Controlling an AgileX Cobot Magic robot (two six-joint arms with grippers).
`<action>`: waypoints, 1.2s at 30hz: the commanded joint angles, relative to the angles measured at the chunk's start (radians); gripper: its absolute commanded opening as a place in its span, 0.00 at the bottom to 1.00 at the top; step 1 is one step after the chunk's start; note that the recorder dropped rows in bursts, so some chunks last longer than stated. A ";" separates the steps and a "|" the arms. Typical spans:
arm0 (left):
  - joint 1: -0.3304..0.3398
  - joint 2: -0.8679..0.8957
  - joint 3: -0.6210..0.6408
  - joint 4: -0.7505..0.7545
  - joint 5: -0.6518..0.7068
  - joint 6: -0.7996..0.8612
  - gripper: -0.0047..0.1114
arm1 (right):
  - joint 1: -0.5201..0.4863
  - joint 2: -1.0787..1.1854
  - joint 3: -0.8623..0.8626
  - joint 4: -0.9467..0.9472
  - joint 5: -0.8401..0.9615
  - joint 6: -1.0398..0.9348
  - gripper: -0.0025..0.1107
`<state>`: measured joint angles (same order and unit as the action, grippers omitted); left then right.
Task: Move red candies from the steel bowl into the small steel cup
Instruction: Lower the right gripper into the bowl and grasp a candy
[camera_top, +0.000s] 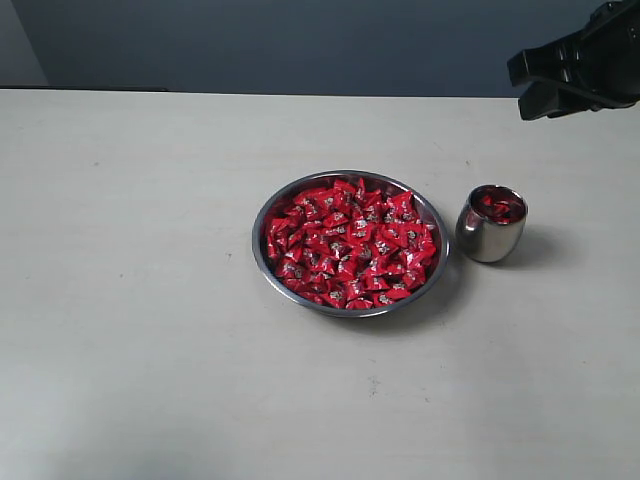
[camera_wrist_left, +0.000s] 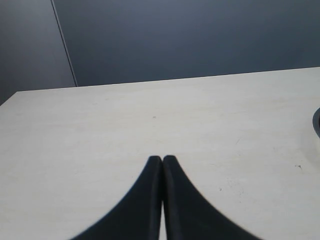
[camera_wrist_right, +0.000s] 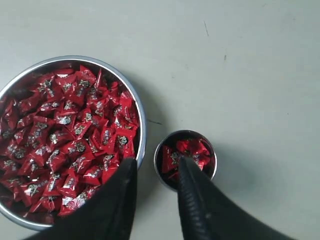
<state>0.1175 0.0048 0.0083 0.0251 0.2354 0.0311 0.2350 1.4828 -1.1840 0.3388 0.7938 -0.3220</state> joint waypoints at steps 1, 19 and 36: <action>0.002 -0.005 -0.008 0.002 -0.005 -0.002 0.04 | -0.003 -0.016 0.016 0.012 0.000 -0.022 0.28; 0.002 -0.005 -0.008 0.002 -0.005 -0.002 0.04 | 0.221 -0.025 0.082 0.260 -0.012 -0.270 0.28; 0.002 -0.005 -0.008 0.002 -0.005 -0.002 0.04 | 0.452 0.376 -0.153 0.120 0.072 -0.185 0.28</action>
<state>0.1175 0.0048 0.0083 0.0251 0.2354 0.0311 0.6705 1.7975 -1.2736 0.5134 0.8360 -0.5370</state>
